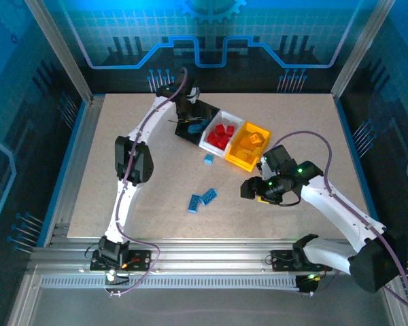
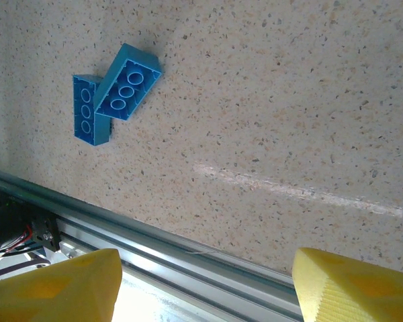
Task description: Sort the legos into containers by color
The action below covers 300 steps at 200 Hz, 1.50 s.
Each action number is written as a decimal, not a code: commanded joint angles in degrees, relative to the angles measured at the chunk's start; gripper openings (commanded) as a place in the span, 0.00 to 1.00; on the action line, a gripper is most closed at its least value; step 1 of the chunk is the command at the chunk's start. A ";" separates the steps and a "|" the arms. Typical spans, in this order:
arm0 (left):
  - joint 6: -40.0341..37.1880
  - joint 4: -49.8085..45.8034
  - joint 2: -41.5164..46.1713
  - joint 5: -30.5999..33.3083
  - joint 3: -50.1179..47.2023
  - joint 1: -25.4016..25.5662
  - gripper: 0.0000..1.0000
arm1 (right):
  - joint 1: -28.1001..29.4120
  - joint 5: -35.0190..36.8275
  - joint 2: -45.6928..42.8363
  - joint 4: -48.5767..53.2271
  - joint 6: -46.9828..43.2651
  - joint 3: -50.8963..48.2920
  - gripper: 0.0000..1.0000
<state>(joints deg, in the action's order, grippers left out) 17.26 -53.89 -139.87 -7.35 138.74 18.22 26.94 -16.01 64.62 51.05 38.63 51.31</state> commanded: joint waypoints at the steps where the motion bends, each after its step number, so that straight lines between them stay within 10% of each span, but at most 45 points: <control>1: -2.38 -1.59 6.58 0.26 -4.26 0.97 0.74 | -0.40 -0.15 0.20 1.34 0.15 -0.13 0.69; 91: -4.52 11.05 25.04 8.95 -44.38 13.39 0.69 | -0.83 -2.36 -0.11 0.17 -1.10 -3.44 0.69; 229: -4.54 11.73 9.35 14.40 -33.79 15.18 0.67 | -1.45 -2.22 -3.57 3.86 -1.23 -4.87 0.69; 300: -5.04 8.72 9.20 14.48 -34.02 15.11 0.39 | -1.63 -2.62 -1.38 2.84 -1.63 -3.64 0.69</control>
<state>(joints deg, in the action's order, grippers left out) 13.17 -42.33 -131.11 6.46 104.77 33.17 25.98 -17.58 62.81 53.10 37.78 46.81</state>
